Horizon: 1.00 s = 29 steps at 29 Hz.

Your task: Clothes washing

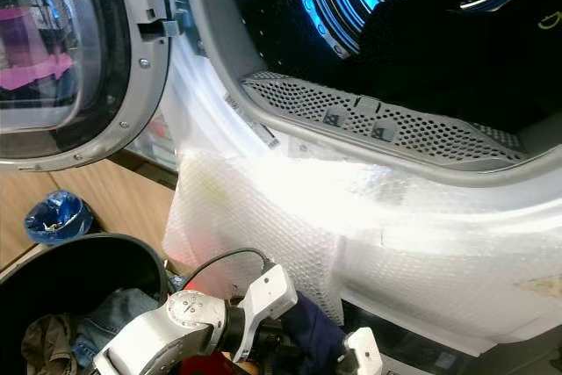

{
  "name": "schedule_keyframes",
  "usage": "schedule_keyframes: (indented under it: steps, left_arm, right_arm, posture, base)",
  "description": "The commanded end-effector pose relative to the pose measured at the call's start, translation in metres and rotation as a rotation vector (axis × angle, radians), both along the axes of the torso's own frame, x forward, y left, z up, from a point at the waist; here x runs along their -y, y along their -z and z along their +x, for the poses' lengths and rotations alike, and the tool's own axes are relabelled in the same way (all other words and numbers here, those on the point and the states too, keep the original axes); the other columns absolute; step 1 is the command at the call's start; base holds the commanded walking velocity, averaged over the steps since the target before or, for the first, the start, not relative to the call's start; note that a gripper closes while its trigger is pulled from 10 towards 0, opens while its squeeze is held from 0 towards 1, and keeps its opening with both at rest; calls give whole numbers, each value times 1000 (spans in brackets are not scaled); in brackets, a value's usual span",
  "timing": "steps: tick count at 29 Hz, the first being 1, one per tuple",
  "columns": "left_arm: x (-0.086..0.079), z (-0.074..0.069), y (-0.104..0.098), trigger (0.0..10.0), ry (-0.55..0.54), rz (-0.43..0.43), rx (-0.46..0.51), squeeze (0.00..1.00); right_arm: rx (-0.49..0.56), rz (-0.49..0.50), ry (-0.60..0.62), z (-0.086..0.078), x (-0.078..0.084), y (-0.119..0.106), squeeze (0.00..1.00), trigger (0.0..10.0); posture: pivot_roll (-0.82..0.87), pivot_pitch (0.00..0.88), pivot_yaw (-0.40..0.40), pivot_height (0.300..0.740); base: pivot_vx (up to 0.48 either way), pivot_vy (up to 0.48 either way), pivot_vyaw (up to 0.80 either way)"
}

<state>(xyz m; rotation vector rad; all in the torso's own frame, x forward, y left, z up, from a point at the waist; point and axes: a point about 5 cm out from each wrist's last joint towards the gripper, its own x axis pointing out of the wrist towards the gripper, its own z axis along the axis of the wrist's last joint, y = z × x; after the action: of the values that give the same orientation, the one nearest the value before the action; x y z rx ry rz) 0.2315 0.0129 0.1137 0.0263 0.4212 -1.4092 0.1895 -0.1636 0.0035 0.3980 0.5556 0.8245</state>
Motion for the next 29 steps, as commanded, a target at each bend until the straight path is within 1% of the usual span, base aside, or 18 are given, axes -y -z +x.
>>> schedule_keyframes:
  steps: [1,2,3,4,5,6,7,8,10,11,13,16,17,19,22,27,28,29]
  left_arm:
    - [9,-2,-6,0,36,-16,10,0]
    - [10,-2,-7,0,39,-19,10,0]
    - [10,-2,-7,0,39,-19,10,0]
    - [12,-2,-9,0,43,-23,15,0]
    - [15,-2,-13,0,53,-34,18,0]
    - [15,-2,-13,0,53,-34,18,0]
    - [22,-5,-18,0,82,-31,33,0]
    - [24,-6,-19,0,95,-21,42,0]
    - [28,-10,-18,0,112,-12,34,0]
    - [28,-10,-18,0,112,-12,34,0]
    - [32,-17,-17,0,140,4,12,0]
    - [33,-19,-16,0,145,12,6,0]
    - [36,-21,-15,0,144,25,-10,0]
    - [37,-21,-16,0,144,32,-14,0]
    - [39,-20,-18,0,143,34,-21,0]
    - [41,-20,-21,0,144,22,-36,0]
    - [41,-20,-23,0,140,14,-42,0]
    - [40,-19,-23,0,138,12,-44,0]
  right_arm:
    - [12,64,-28,0,-8,-7,0,10000]
    - [11,95,-50,-2,-11,-10,0,10000]
    - [11,95,-50,-2,-11,-10,0,10000]
    - [13,111,-80,-5,-15,-12,0,10000]
    - [10,86,-80,-4,-17,-9,0,10000]
    - [10,86,-80,-4,-17,-9,0,10000]
    - [2,24,-18,2,-18,-1,0,10000]
    - [-3,4,11,4,-17,2,0,10000]
    - [-14,-7,72,8,-16,6,0,10000]
    - [-14,-7,72,8,-16,6,0,10000]
    - [-25,26,134,12,-18,6,0,10000]
    - [-26,36,148,13,-19,6,0,10000]
    - [-24,66,225,18,-19,4,0,10000]
    - [-26,91,282,22,-19,4,0,10000]
    - [-17,156,281,23,-22,0,0,10000]
    - [-32,163,252,17,-23,4,0,10000]
    - [-37,166,244,13,-24,6,0,0]
    - [-38,170,244,12,-24,7,0,0]
  posture:
    - [0,86,7,740]
    - [2,86,8,740]
    - [2,86,8,740]
    - [2,86,8,740]
    - [3,85,11,740]
    - [3,85,11,740]
    - [7,81,12,740]
    - [7,81,12,740]
    - [7,73,14,740]
    - [7,73,14,740]
    - [8,62,18,740]
    - [8,60,18,740]
    - [8,51,23,740]
    - [8,52,25,740]
    - [6,61,29,740]
    - [3,57,34,740]
    - [7,57,34,740]
    - [7,57,34,740]
  base:
    - [0,0,0]
    - [0,0,0]
    - [0,0,0]
    - [0,0,0]
    - [0,0,0]
    - [0,0,0]
    - [0,0,0]
    - [0,0,0]
    - [0,0,0]
    - [0,0,0]
    - [0,0,0]
    - [0,0,0]
    - [0,0,0]
    - [0,0,0]
    - [0,0,0]
    - [0,0,0]
    - [0,0,0]
    - [0,0,0]
